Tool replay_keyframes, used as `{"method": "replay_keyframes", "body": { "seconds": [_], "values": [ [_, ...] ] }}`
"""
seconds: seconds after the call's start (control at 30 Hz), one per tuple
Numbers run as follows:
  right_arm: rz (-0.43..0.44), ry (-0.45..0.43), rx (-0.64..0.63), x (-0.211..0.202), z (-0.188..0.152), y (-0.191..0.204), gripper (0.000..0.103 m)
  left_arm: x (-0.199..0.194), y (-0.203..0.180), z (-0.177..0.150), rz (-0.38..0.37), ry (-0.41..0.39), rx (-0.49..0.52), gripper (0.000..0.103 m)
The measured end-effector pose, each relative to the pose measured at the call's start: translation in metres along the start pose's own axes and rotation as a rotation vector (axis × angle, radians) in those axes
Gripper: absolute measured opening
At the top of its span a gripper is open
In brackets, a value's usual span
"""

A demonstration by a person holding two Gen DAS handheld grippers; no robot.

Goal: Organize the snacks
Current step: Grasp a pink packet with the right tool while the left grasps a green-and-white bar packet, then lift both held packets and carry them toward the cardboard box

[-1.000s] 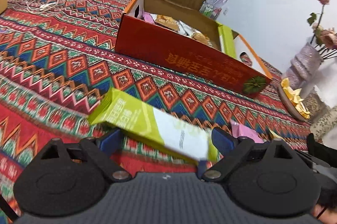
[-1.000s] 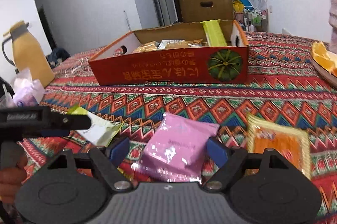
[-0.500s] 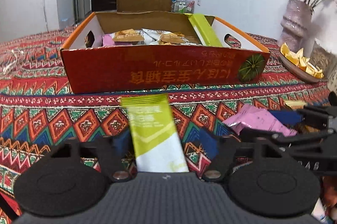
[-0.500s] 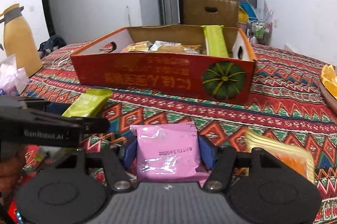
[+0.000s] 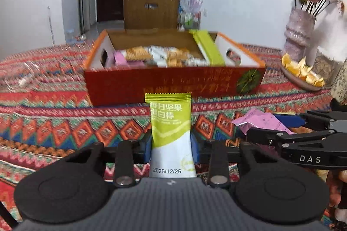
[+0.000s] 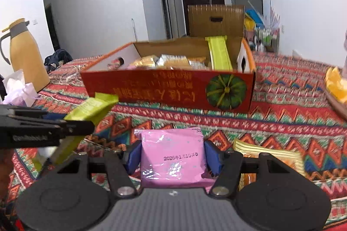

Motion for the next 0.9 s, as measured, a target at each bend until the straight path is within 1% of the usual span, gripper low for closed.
{"method": "replay_keyframes", "body": {
  "seconds": [0.1,0.23,0.4,0.67,0.9],
  "values": [
    [0.006,-0.05,0.0,-0.026,0.005,0.007,0.061,-0.031,-0.001,0.004,0.015,-0.051,0.0,0.035],
    [0.002,-0.102,-0.013,-0.065,0.005,0.016,0.061,-0.072,-0.004,-0.001,0.016,-0.102,-0.027,0.035],
    [0.005,-0.113,-0.024,-0.106,-0.007,0.026,0.061,-0.109,-0.01,-0.019,-0.005,-0.116,-0.051,0.035],
    [-0.012,-0.123,-0.026,-0.151,-0.03,0.041,0.061,-0.149,-0.023,-0.043,-0.034,-0.134,-0.04,0.035],
    [-0.013,-0.131,-0.021,-0.169,-0.042,0.05,0.061,-0.165,-0.026,-0.048,-0.043,-0.154,-0.032,0.035]
  ]
}}
Point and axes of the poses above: each gripper's, at about its wrist camera, not at the fingertips, and x roughly the way its jaws point, y to its left, z to its top, the point moved 6 cm from there along x, roughly the way its jaws point, and after that the axes turned 2 degrees about -z, right-handed, at the moved point
